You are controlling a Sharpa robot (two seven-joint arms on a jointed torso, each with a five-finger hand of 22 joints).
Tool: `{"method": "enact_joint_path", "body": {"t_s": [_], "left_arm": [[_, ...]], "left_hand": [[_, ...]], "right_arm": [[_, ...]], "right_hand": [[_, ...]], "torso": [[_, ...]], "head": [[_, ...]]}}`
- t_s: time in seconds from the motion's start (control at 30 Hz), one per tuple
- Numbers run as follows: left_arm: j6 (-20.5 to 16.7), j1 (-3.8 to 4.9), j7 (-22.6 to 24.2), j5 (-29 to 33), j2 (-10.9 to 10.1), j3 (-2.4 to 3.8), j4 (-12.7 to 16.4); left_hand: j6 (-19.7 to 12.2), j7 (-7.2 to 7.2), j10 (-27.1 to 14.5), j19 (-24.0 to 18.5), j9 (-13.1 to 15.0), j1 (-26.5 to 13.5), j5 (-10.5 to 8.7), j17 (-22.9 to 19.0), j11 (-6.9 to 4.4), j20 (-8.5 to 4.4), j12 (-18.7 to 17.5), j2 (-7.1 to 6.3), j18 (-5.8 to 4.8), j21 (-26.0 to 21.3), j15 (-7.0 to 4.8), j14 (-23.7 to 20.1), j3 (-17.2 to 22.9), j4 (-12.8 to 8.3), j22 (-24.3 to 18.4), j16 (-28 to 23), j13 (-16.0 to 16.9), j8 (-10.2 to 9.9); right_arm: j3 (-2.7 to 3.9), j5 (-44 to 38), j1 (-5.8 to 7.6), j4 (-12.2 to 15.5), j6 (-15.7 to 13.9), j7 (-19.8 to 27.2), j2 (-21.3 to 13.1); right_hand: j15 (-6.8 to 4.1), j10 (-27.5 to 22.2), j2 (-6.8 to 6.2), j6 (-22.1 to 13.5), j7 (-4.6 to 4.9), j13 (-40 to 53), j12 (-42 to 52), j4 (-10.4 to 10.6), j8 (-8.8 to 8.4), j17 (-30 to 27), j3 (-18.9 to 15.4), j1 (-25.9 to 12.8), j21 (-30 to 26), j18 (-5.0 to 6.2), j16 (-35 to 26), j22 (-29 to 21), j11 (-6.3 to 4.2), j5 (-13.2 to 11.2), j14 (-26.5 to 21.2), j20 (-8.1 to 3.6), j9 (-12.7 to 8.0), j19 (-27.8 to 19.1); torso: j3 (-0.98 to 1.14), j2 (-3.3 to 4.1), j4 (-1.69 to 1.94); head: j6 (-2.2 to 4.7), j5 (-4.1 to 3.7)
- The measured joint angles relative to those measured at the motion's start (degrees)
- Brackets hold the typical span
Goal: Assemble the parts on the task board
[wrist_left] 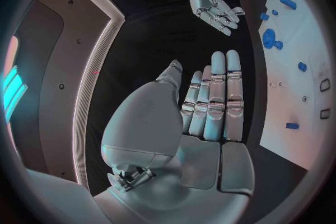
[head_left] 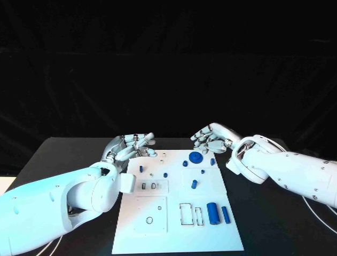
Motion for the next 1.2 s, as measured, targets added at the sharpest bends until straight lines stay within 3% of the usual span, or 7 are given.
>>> {"method": "enact_joint_path", "body": {"t_s": [0.1, 0.17, 0.3, 0.43, 0.6, 0.87, 1.2], "left_arm": [[0.1, 0.07, -0.2, 0.5, -0.7, 0.10, 1.7], [0.1, 0.12, -0.4, 1.0, -1.1, 0.14, 3.2], [0.3, 0.12, -0.8, 2.2, -1.8, 0.14, 5.6], [0.4, 0.13, -1.1, 3.2, -2.2, 0.15, 7.2], [0.4, 0.24, -1.2, 4.2, -2.7, 0.19, 8.4], [0.4, 0.66, -1.3, 5.2, -3.5, 0.31, 9.9], [0.6, 0.83, -1.5, 5.7, -3.5, 0.33, 10.1]], "left_hand": [[0.0, 0.00, 0.0, 0.0, -0.1, 0.0, 0.00, 0.6, 0.00, 0.00, -0.5, 0.00, 0.00, 0.4, 0.00, 0.0, 0.2, -0.2, 0.2, 0.2, 0.0, -0.4], [0.0, 0.00, 0.0, 0.0, -0.1, 0.0, 0.00, 1.0, 0.00, 0.00, -0.7, 0.00, -0.01, 0.4, 0.00, 0.0, 0.2, -0.2, 0.3, 0.3, 0.0, -0.4], [-0.1, 0.09, -0.2, 0.0, -0.2, 0.0, 0.00, 1.7, 0.22, 0.00, -1.0, 0.00, 0.00, 0.6, 0.00, 0.0, 0.0, -0.3, 0.4, 0.3, 0.0, -0.7], [-0.3, 0.32, -0.4, -0.1, -0.2, 0.0, 0.00, 2.2, 0.42, 0.14, -1.0, 0.00, -0.01, 0.6, 0.31, -0.3, -0.1, -0.5, 0.6, 0.3, 0.0, -1.0], [-0.3, 0.32, -0.4, -0.2, -0.2, 0.0, 0.00, 2.4, 0.42, 0.22, -1.0, 0.00, -0.01, 0.6, 0.31, -0.3, -0.1, -0.5, 0.6, 0.4, 0.0, -1.0], [-0.3, 0.32, -0.4, -0.2, -0.2, 0.0, 0.00, 2.5, 0.42, 0.22, -0.9, 0.00, -0.01, 0.6, 0.50, -0.5, -0.1, -0.5, 0.6, 0.5, 0.0, -1.0], [-0.3, 0.32, -0.4, -0.2, -0.2, 0.0, 0.00, 2.6, 0.42, 0.22, -1.0, 0.00, -0.02, 0.8, 0.50, -0.5, -0.1, -0.5, 0.6, 0.5, 0.0, -1.0]], "right_arm": [[0.00, -4.2, 0.78, 0.1, 1.5, -2.7, 0.4], [0.01, -7.0, 1.19, 0.1, 2.7, -4.5, 0.8], [0.01, -12.1, 1.55, 0.7, 4.5, -7.5, 1.3], [-0.01, -17.3, 2.07, 1.3, 6.0, -10.1, 1.7], [0.00, -22.1, 2.51, 1.8, 7.5, -12.3, 1.8], [0.00, -27.2, 2.65, 3.3, 9.7, -14.7, 1.5], [-0.01, -30.4, 2.69, 3.3, 11.6, -16.4, 1.8]], "right_hand": [[-0.61, 0.8, -0.35, 0.6, -0.40, 0.0, -0.3, 0.0, 0.00, 1.8, 0.5, -0.3, 2.3, 0.00, 1.8, 1.3, -0.41, 1.0, 1.4, -0.76, 0.0, 0.8], [-1.35, 1.4, -1.61, 1.7, -1.12, 0.0, -0.7, 0.2, 0.00, 5.9, 1.3, -1.6, 7.0, 0.00, 6.0, 4.1, -1.03, 2.6, 1.7, -1.69, 0.0, 1.7], [-1.42, 1.0, -2.56, 2.1, -1.55, 0.0, -0.8, 0.4, -0.28, 12.0, 2.2, -2.6, 11.6, 0.00, 14.7, 6.8, -1.66, 1.8, 1.8, -1.79, 0.0, 2.8], [-1.42, -0.6, -3.18, 2.1, -1.56, 0.2, -0.8, 0.9, -0.38, 28.6, 2.8, -4.0, 16.5, 0.00, 33.8, 9.8, -1.12, 0.3, 1.8, -1.78, 0.0, 3.0], [-1.42, -0.6, -3.34, 2.4, -1.83, 0.3, -0.8, 1.6, -0.38, 42.2, 3.7, -4.3, 22.5, 0.00, 47.8, 14.5, -1.12, 0.3, 1.8, -1.24, 0.1, 2.5], [-1.41, -0.8, -3.64, 2.6, -1.62, 0.3, -0.8, 1.9, -0.38, 46.1, 4.4, -4.6, 27.3, 0.01, 51.7, 19.5, -0.91, 0.3, 1.8, -1.24, 0.0, 2.5], [-1.19, -1.5, -3.64, 3.0, -1.99, 0.1, -0.8, 2.2, -0.38, 44.7, 4.7, -4.6, 27.5, 0.00, 51.2, 19.0, -1.01, 0.3, 1.5, -1.06, 0.0, 1.4]], "torso": [[-0.13, 0.81, 0.32], [-0.18, 1.27, 0.53], [-0.26, 2.19, 0.98], [-0.31, 3.10, 1.47], [-0.39, 3.96, 2.05], [-0.52, 5.21, 2.65], [-0.56, 5.95, 2.79]], "head": [[0.12, -0.27], [0.27, -0.46], [0.51, -0.74], [0.63, -1.27], [0.68, -1.76], [0.60, -1.89], [0.55, -1.97]]}}
